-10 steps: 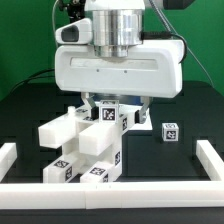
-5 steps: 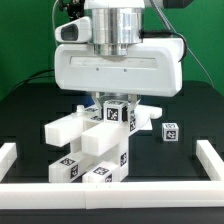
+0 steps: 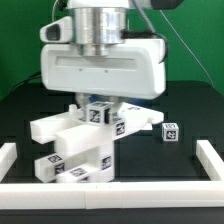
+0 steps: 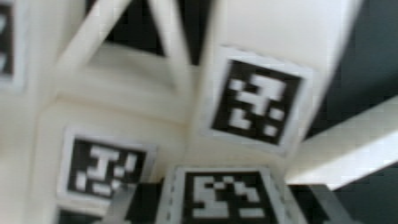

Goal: Assemble chair

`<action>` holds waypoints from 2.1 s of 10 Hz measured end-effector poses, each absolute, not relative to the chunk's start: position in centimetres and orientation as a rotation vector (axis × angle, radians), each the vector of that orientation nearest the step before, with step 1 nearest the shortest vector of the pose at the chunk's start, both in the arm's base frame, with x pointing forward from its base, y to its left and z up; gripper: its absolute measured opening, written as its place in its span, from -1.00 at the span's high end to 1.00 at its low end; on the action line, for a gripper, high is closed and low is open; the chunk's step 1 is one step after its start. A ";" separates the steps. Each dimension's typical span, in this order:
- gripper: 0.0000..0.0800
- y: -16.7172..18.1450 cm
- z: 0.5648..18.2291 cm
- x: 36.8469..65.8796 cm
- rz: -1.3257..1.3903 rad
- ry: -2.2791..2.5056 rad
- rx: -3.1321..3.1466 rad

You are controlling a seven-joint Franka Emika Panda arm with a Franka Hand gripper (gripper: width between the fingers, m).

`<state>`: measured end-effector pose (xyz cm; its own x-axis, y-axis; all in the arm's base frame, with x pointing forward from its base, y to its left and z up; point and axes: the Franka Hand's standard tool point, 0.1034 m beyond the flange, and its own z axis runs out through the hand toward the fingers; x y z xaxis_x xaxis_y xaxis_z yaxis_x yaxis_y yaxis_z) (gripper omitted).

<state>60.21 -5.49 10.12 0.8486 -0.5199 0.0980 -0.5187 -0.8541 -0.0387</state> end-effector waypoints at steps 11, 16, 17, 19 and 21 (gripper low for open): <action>0.33 -7.2 10.2 61.7 -0.095 2.016 -2.263; -0.33 -6.5 10.3 61.9 -0.102 1.899 -2.385; -0.57 -6.0 10.4 61.8 -0.085 1.716 -2.532; -0.61 -5.8 10.3 61.8 -0.099 1.308 -2.780; -0.62 -6.0 10.3 61.7 -0.107 1.122 -2.869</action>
Offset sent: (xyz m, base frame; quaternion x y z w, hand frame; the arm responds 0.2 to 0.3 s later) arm 0.0025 -0.0128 -0.0063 0.0081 -0.0009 0.1955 0.9807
